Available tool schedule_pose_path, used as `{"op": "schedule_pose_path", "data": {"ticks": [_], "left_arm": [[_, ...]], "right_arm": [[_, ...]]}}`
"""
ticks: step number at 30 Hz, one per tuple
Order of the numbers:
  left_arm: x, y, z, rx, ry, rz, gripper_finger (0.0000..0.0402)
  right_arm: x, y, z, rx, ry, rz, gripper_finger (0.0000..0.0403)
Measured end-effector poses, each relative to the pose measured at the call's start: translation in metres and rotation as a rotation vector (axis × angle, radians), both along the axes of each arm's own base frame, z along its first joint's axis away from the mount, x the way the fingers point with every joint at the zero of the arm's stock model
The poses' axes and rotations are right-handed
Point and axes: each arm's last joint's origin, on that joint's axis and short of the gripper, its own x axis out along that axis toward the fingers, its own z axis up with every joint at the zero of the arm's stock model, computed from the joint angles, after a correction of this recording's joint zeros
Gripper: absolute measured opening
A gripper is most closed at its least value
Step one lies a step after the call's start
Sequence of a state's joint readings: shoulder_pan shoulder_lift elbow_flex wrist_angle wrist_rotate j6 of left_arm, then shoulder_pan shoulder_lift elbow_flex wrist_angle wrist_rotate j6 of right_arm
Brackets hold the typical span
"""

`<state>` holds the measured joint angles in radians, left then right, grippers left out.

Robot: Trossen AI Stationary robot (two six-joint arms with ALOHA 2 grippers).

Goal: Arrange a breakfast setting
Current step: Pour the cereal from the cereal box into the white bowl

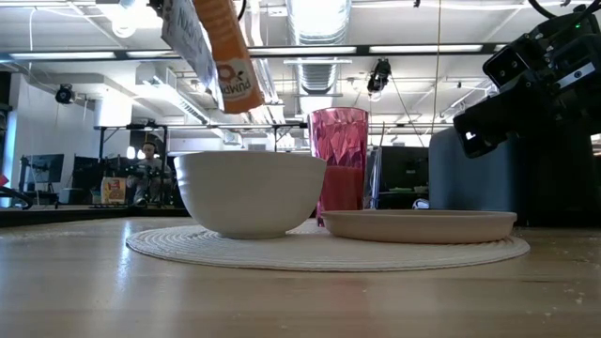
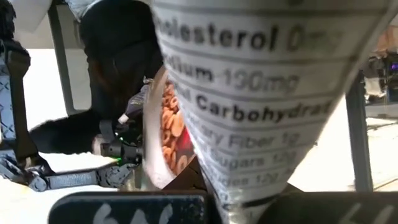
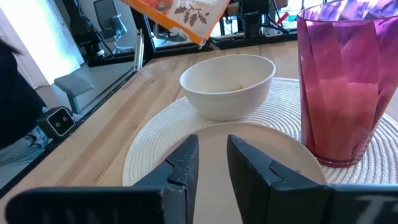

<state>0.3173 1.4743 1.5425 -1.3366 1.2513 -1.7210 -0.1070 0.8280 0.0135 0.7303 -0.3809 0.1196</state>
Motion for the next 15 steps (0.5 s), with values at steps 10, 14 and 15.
{"op": "schedule_pose_path", "data": {"ticks": [10, 14, 15], "left_arm": [[-0.0008, -0.0011, 0.0000, 0.003, 0.002, -0.005, 0.0000], [-0.0010, -0.0009, 0.0004, 0.008, 0.000, -0.003, 0.0000], [-0.0010, -0.0009, 0.0003, 0.010, 0.000, -0.003, 0.0000]], "right_arm": [[-0.0001, 0.0000, -0.0001, 0.000, 0.000, 0.000, 0.0082], [0.0000, 0.0000, -0.0001, 0.000, 0.000, 0.000, 0.0080], [0.0000, 0.0000, -0.0001, 0.000, 0.001, 0.000, 0.0078]]}}
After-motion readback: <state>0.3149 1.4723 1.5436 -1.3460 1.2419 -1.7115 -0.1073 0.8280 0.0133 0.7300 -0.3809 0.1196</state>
